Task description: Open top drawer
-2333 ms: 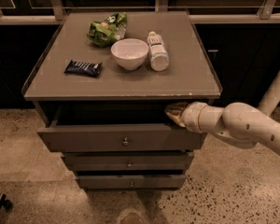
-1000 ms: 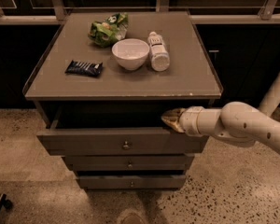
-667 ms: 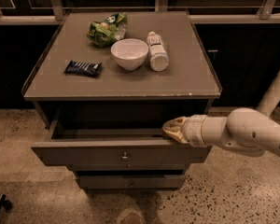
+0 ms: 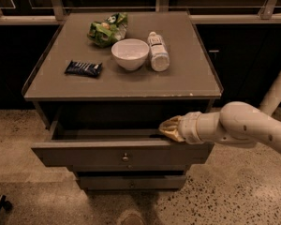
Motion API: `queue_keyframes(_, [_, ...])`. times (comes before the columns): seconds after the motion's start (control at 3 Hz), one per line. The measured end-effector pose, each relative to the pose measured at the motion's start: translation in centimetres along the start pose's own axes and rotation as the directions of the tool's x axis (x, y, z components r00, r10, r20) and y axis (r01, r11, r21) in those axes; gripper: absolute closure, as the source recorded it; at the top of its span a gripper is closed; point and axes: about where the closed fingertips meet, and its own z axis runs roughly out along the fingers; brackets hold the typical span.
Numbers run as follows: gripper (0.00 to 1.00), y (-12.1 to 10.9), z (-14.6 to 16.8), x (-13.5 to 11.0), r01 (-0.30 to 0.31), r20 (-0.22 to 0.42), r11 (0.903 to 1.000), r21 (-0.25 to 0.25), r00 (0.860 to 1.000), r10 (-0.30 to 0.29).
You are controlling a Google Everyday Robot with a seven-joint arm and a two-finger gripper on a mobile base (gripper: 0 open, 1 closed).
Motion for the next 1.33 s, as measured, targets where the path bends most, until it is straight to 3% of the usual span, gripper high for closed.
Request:
queue_keyframes(0.33, [1.00, 1.1, 0.7, 1.2, -0.017, -0.042, 0.9981, -0.059, 0.999, 0.014])
queue_keyframes(1.33, [1.00, 2.8, 0.1, 1.7, -0.049, -0.063, 0.9953, -0.083, 0.997, 0.044])
